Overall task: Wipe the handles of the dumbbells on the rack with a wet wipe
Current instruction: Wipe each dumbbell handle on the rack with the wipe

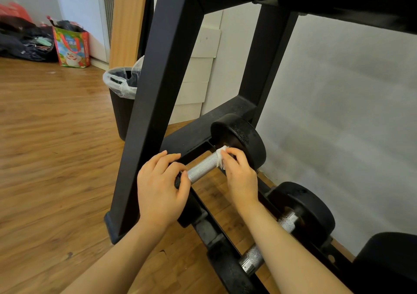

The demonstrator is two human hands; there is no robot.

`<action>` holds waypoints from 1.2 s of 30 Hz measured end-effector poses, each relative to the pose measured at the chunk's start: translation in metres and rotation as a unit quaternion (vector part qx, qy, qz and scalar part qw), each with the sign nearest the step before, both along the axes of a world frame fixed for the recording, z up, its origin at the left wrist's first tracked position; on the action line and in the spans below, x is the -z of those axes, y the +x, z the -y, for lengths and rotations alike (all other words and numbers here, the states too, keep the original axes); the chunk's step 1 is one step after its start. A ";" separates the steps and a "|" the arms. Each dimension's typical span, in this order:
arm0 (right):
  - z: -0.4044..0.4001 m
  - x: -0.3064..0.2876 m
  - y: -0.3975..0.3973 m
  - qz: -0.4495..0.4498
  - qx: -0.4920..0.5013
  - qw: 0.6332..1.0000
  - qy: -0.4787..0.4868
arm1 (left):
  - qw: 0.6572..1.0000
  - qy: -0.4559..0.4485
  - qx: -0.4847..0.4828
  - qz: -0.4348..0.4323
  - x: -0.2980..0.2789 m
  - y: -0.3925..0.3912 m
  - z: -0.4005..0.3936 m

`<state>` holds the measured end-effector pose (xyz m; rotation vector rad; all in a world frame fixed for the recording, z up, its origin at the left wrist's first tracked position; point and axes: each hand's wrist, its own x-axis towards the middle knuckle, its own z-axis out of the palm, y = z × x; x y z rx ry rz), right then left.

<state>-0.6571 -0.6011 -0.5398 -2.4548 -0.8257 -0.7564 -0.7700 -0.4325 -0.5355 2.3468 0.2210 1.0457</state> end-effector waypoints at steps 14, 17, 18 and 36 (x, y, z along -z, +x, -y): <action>-0.011 0.006 -0.016 -0.039 -0.071 0.996 0.026 | 1.000 0.000 -0.001 -0.009 0.001 -0.001 0.000; -0.008 0.006 -0.008 -0.045 -0.059 0.997 0.038 | 1.000 0.005 -0.002 -0.007 0.001 -0.001 0.000; -0.009 0.004 -0.006 -0.067 -0.046 0.995 0.062 | 1.000 0.007 -0.003 -0.008 0.001 0.000 0.000; -0.019 -0.026 -0.013 -0.050 -0.102 0.991 -0.071 | 0.999 0.010 0.031 -0.026 0.006 -0.020 -0.001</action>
